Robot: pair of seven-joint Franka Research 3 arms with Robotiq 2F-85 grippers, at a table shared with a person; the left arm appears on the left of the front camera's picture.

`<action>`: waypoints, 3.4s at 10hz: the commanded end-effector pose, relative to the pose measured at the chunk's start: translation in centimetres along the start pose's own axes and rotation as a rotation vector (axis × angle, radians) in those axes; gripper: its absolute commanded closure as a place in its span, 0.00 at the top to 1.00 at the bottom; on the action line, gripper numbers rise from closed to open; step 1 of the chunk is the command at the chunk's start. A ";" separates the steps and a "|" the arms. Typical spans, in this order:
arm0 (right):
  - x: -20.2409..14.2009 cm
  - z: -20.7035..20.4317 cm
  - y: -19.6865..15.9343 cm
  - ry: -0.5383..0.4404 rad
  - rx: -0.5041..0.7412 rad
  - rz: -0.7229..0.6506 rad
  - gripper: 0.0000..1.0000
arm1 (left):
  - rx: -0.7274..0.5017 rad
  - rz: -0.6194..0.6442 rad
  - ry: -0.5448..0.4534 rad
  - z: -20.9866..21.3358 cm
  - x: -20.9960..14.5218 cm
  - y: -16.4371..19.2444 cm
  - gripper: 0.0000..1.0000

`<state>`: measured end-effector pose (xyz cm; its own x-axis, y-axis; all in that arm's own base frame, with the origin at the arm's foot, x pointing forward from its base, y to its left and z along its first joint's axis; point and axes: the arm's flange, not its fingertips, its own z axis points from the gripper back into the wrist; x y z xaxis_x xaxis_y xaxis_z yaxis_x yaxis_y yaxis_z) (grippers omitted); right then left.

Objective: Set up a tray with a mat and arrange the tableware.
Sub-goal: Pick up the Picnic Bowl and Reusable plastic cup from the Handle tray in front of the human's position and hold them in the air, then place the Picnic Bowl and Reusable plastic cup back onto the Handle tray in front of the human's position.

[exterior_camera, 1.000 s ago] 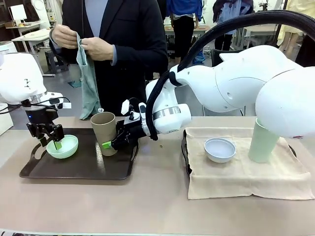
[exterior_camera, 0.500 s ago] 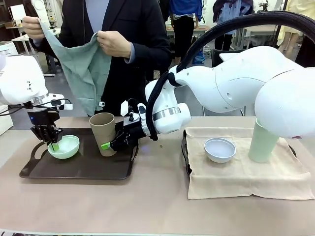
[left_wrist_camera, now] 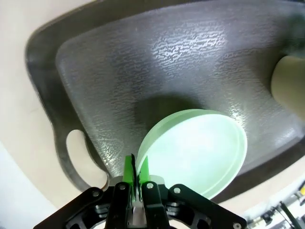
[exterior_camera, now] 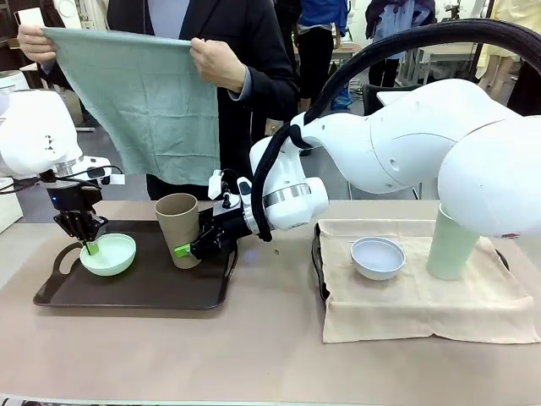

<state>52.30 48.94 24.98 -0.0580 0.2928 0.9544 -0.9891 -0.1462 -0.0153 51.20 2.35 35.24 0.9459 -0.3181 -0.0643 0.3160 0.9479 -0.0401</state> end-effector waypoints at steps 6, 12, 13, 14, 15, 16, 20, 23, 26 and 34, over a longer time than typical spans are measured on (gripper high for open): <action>9.4 2.5 6.6 0.055 -0.027 0.041 0.22 | 0.005 0.043 -0.127 11.9 -2.9 -0.9 0.00; 20.5 6.4 11.0 -0.013 -0.105 0.190 0.22 | 0.047 0.054 -0.217 18.6 -5.7 -1.9 0.00; 21.5 4.7 10.2 -0.002 -0.038 0.203 0.22 | 0.047 0.054 -0.217 18.6 -5.7 -1.9 0.00; 21.5 4.7 10.2 -0.002 -0.038 0.203 0.22 | 0.047 0.054 -0.217 18.6 -5.7 -1.9 0.00; 21.5 4.7 10.2 -0.002 -0.038 0.203 0.22 | 0.047 0.054 -0.217 18.6 -5.7 -1.9 0.00; 21.5 4.7 10.2 -0.002 -0.038 0.203 0.22 | 0.047 0.054 -0.217 18.6 -5.7 -1.9 0.00; 21.5 4.7 10.2 -0.002 -0.038 0.203 0.22 | 0.047 0.054 -0.217 18.6 -5.7 -1.9 0.00; 21.5 4.7 10.2 -0.002 -0.038 0.203 0.22 | 0.047 0.054 -0.217 18.6 -5.7 -1.9 0.00; 21.5 4.7 10.2 -0.002 -0.038 0.203 0.22 | 0.047 0.054 -0.217 18.6 -5.7 -1.9 0.00; 21.5 4.7 10.2 -0.002 -0.038 0.203 0.22 | 0.047 0.054 -0.217 18.6 -5.7 -1.9 0.00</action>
<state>41.66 49.09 46.63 -0.2483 0.2613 0.9328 -0.9647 -0.1535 -0.2138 46.56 2.55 54.11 0.9586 -0.2493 0.1378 0.2514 0.9679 0.0020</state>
